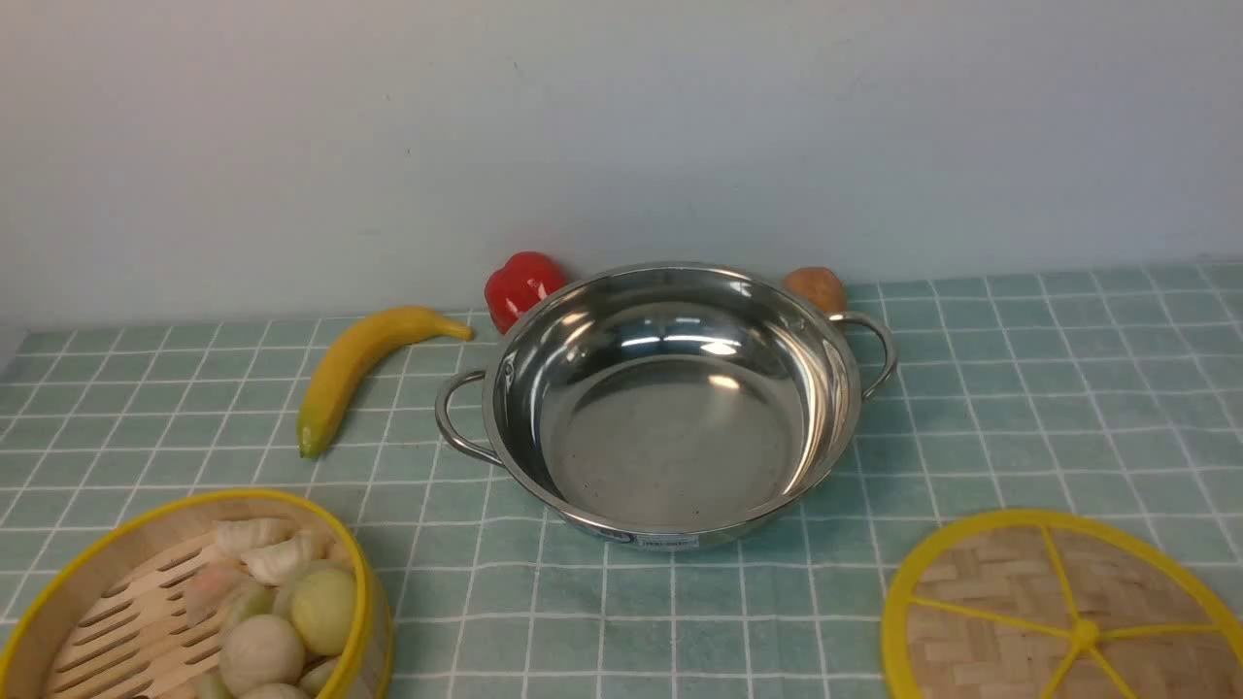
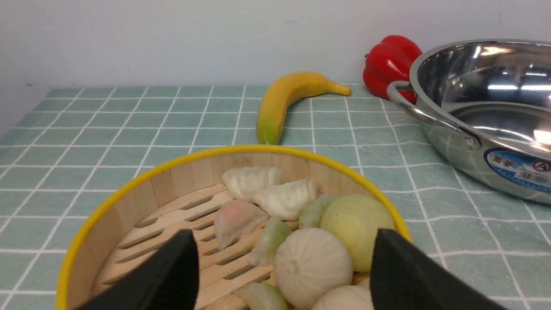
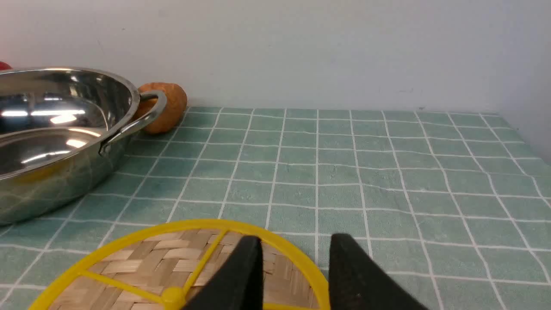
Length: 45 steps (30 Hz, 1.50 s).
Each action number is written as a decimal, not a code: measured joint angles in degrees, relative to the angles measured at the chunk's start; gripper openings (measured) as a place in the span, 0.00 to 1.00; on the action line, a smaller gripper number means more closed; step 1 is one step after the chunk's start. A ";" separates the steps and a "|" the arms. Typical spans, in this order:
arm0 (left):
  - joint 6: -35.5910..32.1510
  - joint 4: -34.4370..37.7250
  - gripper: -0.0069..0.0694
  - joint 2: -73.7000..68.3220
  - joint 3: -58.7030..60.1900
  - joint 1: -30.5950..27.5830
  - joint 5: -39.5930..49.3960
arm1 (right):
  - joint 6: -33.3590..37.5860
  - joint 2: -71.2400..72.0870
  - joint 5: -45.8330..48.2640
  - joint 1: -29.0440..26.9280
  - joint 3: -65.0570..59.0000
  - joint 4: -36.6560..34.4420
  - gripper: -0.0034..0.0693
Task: Place the steamer in the pot on the blue tablecloth, and put the lid on the steamer.
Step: 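Grasp the rim of the steamer basket holding the buns with the left gripper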
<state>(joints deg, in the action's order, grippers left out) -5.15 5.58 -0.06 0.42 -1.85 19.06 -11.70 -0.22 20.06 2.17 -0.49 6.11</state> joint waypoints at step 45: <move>1.48 5.64 0.74 0.08 0.00 0.00 -17.32 | 0.00 0.00 0.00 0.00 0.00 0.00 0.38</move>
<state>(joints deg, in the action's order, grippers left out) -3.67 11.22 0.02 0.42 -1.85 1.74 -11.70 -0.22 20.06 2.17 -0.49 6.11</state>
